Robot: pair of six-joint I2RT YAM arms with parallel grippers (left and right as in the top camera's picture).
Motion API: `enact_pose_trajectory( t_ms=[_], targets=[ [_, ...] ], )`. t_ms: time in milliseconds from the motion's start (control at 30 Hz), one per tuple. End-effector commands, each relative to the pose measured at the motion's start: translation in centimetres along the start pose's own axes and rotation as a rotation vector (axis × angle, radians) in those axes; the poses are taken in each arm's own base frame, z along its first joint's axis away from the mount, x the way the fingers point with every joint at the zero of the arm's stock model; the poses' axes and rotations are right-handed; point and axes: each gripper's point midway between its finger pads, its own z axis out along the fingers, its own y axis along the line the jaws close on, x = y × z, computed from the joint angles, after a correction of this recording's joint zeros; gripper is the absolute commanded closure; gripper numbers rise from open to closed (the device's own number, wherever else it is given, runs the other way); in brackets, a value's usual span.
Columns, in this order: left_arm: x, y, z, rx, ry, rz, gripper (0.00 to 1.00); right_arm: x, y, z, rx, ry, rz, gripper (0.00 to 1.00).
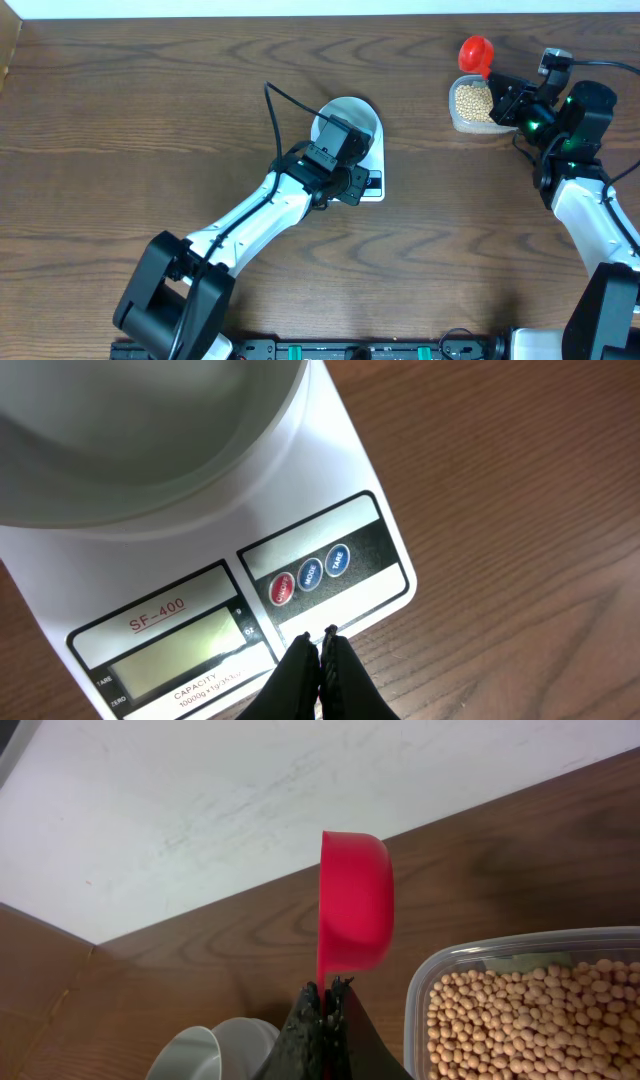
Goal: Scoop item into bowl and weigh 50g on scale
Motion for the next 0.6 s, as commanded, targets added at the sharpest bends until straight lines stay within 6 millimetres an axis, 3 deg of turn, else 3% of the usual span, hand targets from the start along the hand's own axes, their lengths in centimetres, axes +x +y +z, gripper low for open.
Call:
enact_pose_trajectory(
  t_ms=[0,200,567],
  targets=[
    [0.4,0.5,0.3,-0.017,0.014,0.002,0.93,-0.7,0.5,0.1,-0.007,-0.014,0.0,0.99],
    [0.4,0.5,0.9,-0.018,0.014,0.002,0.93,-0.9,0.5,0.1,-0.005,-0.02,-0.003,0.99],
    [1.4,1.2,3.8,-0.024,0.056,0.052,0.93,-1.2,-0.1,0.1,0.028,-0.039,-0.004,0.99]
  ],
)
